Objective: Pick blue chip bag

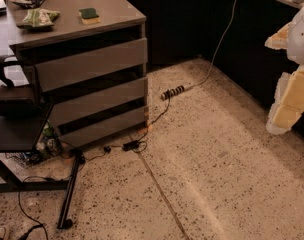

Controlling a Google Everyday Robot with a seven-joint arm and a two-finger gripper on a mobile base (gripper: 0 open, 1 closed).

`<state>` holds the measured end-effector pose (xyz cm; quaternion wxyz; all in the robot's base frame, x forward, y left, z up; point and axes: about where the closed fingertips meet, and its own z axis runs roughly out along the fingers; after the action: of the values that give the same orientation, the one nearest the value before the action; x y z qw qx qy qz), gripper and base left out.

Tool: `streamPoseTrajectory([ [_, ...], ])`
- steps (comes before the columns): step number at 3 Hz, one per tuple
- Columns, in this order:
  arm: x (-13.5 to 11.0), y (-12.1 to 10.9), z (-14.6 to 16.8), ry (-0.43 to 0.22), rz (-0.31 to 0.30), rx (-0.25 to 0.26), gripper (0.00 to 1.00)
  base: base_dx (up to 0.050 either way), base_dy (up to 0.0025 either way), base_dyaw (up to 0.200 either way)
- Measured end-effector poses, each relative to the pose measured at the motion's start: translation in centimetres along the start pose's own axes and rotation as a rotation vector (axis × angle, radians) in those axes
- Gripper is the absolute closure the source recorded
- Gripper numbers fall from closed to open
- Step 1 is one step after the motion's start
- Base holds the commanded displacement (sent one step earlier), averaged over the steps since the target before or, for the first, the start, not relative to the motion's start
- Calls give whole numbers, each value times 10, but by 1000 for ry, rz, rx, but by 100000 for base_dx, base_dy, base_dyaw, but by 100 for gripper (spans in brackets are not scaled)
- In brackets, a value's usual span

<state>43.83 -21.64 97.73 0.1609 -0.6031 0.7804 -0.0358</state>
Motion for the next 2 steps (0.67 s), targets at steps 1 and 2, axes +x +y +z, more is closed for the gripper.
streamPoseTrajectory([
  [1, 0, 0, 0, 0, 0, 0, 0, 4750, 0, -3],
  [2, 0, 0, 0, 0, 0, 0, 0, 4800, -1, 3],
])
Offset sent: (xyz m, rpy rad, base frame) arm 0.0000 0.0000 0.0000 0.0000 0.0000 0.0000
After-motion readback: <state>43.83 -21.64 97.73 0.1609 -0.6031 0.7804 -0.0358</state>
